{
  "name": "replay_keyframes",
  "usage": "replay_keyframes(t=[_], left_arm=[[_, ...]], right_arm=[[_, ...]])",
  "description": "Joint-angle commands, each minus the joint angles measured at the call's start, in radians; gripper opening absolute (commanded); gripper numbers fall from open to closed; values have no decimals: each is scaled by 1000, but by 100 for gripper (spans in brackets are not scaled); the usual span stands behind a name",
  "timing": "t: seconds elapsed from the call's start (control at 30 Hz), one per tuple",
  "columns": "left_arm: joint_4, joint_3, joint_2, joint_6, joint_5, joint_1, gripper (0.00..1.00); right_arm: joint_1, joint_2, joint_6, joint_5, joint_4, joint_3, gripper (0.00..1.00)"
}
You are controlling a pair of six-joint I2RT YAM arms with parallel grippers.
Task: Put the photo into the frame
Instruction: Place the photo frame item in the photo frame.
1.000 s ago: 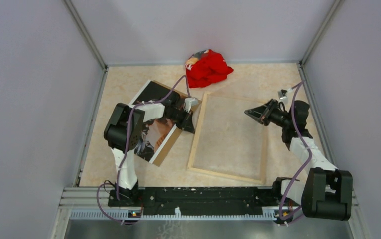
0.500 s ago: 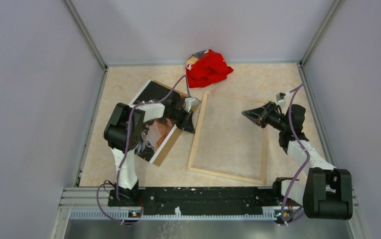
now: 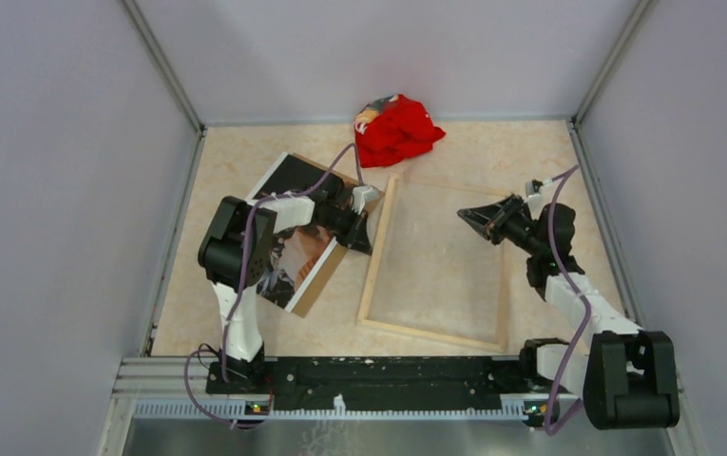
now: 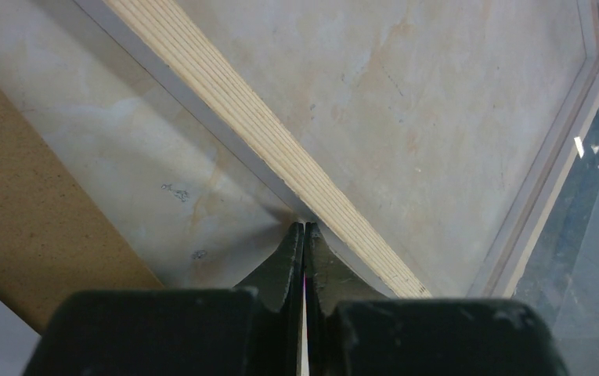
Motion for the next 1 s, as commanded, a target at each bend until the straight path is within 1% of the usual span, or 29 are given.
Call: replay_keyframes(t=[0.0,0.47,0.97], left_arm=[[-2,13,0,12,12,-10,3],[2,5,-2,16,14,-10,2],[-5,3,0,22,12,-10,0]], right_arm=[[21,-26,9,42,5,-6,0],[39,21,2,62,49,-37,0],[43,8,-53,86,-6,-72,0]])
